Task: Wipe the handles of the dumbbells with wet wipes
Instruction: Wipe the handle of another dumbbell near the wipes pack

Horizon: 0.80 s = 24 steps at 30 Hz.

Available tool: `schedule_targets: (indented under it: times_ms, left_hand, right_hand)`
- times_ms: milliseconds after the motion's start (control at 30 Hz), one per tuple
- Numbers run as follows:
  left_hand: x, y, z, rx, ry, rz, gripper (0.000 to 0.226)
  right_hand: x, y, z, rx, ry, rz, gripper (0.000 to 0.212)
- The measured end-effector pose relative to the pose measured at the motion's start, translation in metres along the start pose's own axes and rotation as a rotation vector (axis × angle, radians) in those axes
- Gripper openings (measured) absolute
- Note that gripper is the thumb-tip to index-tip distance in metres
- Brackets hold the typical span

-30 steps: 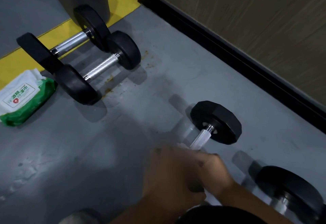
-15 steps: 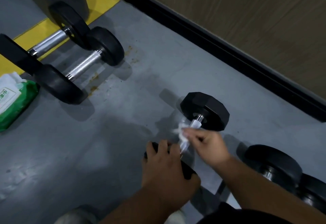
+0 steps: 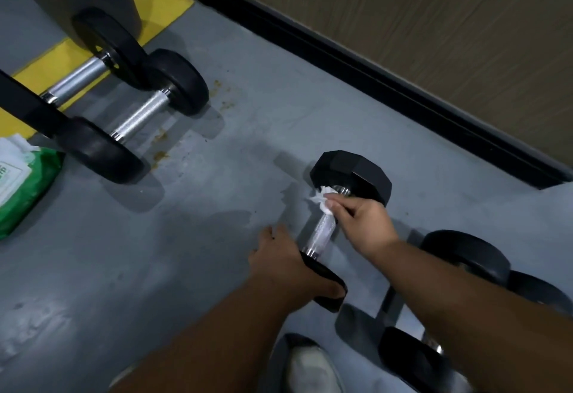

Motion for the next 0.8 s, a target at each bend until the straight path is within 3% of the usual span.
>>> schedule_targets:
  times_ms: [33,100,167,200,267,333,433,600,800]
  left_hand:
    - [0.001,-0.001,0.000,-0.002,0.009,-0.020,0.148]
    - [0.002,-0.004,0.000,-0.014,0.044,-0.023,0.125]
    - [0.007,-0.006,-0.004,-0.014,0.092,0.017,0.096]
    - [0.009,-0.006,-0.006,-0.013,0.107,0.039,0.094]
    - [0.007,-0.004,-0.004,-0.028,0.075,0.062,0.108]
    - [0.004,-0.003,-0.001,-0.036,0.014,0.080,0.119]
    - [0.002,-0.005,0.002,-0.063,-0.013,0.076,0.123]
    - [0.001,-0.004,0.001,-0.046,0.049,0.036,0.119]
    - [0.002,-0.006,-0.007,-0.102,-0.004,0.103,0.137]
  right_hand:
    - [0.000,0.006,-0.003,0.015,0.033,0.094,0.018]
    - [-0.004,0.028,-0.023,-0.122,0.033,0.183,0.018]
    - [-0.007,0.043,-0.042,-0.319,-0.020,0.120,0.017]
    - [-0.008,0.042,-0.045,-0.386,-0.038,0.061,0.017]
    - [-0.009,0.026,-0.026,-0.370,-0.043,-0.118,0.015]
    - [-0.010,0.005,-0.006,-0.165,0.005,-0.172,0.017]
    - [-0.008,0.007,-0.004,0.020,0.069,0.030,0.021]
    - [-0.010,0.036,-0.042,-0.218,0.073,0.063,0.014]
    - [-0.029,-0.016,-0.014,-0.200,0.110,-0.243,0.010]
Point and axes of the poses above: each hand's wrist, its own z-axis towards the middle knuckle, its own y-axis out of the palm, x = y × z, the point moved 4 cm from there along z, towards the middle knuckle, and after that the axes turned 13 degrees about -x, right-handed, at the moved point
